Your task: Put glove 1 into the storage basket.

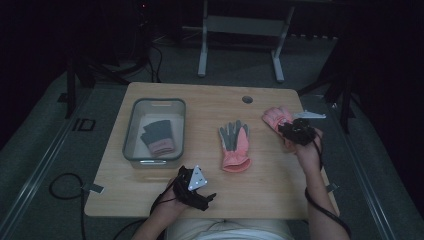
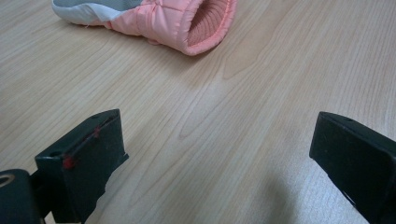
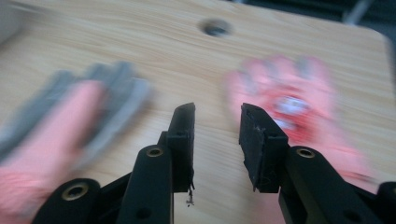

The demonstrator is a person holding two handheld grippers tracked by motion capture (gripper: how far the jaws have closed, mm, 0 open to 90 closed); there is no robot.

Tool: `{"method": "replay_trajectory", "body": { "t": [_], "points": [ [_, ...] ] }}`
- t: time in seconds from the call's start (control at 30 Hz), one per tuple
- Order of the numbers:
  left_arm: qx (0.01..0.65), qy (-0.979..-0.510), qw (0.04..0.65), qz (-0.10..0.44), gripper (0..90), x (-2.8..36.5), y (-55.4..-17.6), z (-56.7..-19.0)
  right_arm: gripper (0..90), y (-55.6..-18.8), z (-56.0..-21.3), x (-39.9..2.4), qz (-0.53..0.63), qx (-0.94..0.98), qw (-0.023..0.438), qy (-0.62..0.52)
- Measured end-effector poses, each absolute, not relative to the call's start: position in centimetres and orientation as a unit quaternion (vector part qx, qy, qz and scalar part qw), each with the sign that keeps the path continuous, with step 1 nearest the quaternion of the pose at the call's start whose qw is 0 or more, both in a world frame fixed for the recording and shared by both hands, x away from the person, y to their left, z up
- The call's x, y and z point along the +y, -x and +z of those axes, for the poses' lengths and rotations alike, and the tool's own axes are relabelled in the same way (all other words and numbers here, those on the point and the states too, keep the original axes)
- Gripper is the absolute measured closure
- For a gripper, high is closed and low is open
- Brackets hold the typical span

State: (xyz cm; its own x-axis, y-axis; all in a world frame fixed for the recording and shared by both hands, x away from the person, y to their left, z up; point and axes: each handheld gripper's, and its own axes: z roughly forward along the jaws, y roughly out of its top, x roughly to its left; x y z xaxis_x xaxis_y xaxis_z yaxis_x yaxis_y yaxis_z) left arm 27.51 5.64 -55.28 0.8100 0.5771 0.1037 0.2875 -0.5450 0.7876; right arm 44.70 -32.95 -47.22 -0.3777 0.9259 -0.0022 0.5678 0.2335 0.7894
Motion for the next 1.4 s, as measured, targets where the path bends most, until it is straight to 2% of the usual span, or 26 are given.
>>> {"method": "replay_trajectory", "body": {
  "t": [0.13, 0.2, 0.47, 0.73, 0.8, 0.93, 1.0, 1.2, 1.4],
  "points": [
    [0.247, -0.866, 0.399, 0.173, 2.8, 5.4, -27.5, -55.6, 64.4, -46.8, -47.3, -35.1, 0.342, 0.751, 0.251, -0.506],
    [0.249, -0.865, 0.401, 0.169, 2.8, 5.4, -27.5, -55.7, 61.0, -47.9, -47.7, -35.4, 0.333, 0.757, 0.244, -0.506],
    [0.258, -0.863, 0.400, 0.169, 2.8, 5.4, -27.7, -55.9, 59.4, -51.2, -49.5, -34.8, 0.287, 0.788, 0.244, -0.488],
    [0.259, -0.862, 0.402, 0.169, 2.9, 5.4, -27.6, -55.9, 60.8, -52.5, -51.5, -34.1, 0.234, 0.828, 0.238, -0.450],
    [0.258, -0.862, 0.401, 0.170, 2.9, 5.4, -27.6, -55.9, 63.5, -52.7, -52.0, -34.1, 0.234, 0.826, 0.238, -0.455],
    [0.257, -0.863, 0.401, 0.169, 2.9, 5.4, -27.5, -55.9, 81.6, -52.7, -51.9, -34.3, 0.235, 0.813, 0.235, -0.478],
    [0.257, -0.863, 0.401, 0.169, 2.8, 5.4, -27.6, -55.9, 85.2, -52.7, -51.6, -34.3, 0.238, 0.805, 0.233, -0.490],
    [0.256, -0.862, 0.403, 0.170, 2.9, 5.5, -27.6, -55.9, 86.7, -51.5, -50.3, -34.1, 0.259, 0.777, 0.248, -0.517],
    [0.252, -0.864, 0.400, 0.172, 2.9, 5.3, -27.5, -55.9, 87.1, -48.4, -47.8, -33.3, 0.292, 0.741, 0.261, -0.545]
  ]
}}
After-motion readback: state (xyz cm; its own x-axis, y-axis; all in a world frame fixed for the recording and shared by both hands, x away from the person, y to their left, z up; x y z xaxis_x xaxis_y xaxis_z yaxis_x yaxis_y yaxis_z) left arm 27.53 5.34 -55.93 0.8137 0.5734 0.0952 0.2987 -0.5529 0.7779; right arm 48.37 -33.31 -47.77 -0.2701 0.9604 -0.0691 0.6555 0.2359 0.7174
